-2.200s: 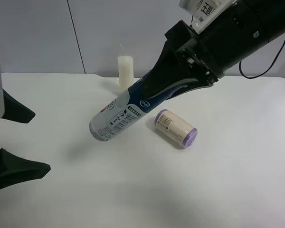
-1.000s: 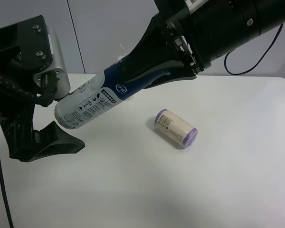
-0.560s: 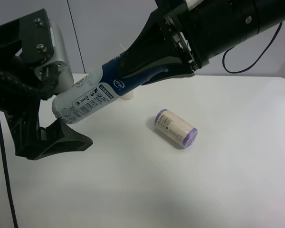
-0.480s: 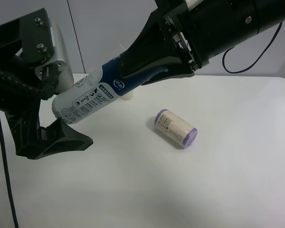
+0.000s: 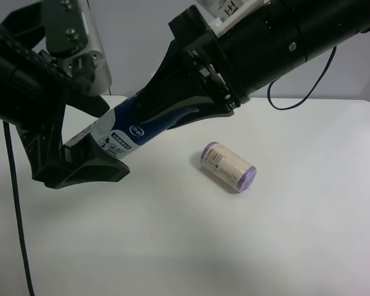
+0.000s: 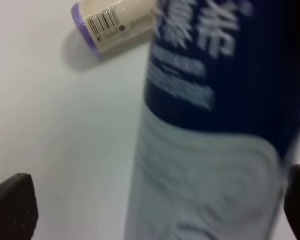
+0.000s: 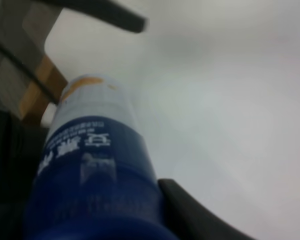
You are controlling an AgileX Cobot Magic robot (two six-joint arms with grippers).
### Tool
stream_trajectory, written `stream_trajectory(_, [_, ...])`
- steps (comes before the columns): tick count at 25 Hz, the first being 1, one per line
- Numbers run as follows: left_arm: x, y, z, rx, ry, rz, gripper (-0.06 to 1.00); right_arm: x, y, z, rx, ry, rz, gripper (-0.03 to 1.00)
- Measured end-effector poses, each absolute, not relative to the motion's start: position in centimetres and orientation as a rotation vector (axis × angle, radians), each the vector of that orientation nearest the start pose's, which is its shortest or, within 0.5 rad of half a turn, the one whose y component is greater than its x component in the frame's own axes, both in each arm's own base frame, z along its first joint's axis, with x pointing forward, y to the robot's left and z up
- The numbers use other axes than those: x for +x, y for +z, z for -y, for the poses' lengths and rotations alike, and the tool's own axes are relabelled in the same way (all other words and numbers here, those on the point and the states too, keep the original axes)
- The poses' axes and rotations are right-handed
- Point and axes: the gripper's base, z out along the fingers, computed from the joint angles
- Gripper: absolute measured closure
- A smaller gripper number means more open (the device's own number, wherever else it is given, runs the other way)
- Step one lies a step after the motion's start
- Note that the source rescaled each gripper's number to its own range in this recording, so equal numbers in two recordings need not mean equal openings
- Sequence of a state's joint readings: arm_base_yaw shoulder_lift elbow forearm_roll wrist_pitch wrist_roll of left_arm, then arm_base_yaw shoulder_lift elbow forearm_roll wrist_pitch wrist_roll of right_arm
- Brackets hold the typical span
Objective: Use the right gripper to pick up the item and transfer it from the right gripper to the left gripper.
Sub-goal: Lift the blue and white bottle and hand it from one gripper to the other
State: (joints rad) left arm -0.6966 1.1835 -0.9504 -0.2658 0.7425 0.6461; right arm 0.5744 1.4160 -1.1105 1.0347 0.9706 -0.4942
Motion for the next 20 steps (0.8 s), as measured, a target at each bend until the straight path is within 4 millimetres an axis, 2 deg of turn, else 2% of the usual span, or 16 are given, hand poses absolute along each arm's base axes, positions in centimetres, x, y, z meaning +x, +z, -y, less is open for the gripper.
stream_trajectory(11, [17.17,31.00,16.41,1.444,-0.310,-2.054,-0.04,20.64,32.65,-21.03,-0.760,1.309,-2.388,0.97])
stream_trajectory(14, [17.17,30.99,16.40,1.445,-0.309,-2.054,0.16,20.66,32.65,-21.04,-0.761,1.307,-2.385,0.97])
stream_trajectory(16, [17.17,30.99,16.40,1.445,-0.308,-2.054,0.34,20.70,32.65,-21.04,-0.757,1.305,-2.383,0.97])
stream_trajectory(18, [17.18,31.01,16.39,1.446,-0.306,-2.053,0.59,20.71,32.65,-21.04,-0.757,1.304,-2.382,0.97])
stream_trajectory(20, [17.16,31.00,16.39,1.455,-0.303,-2.048,0.91,20.74,32.66,-21.04,-0.755,1.302,-2.380,0.97])
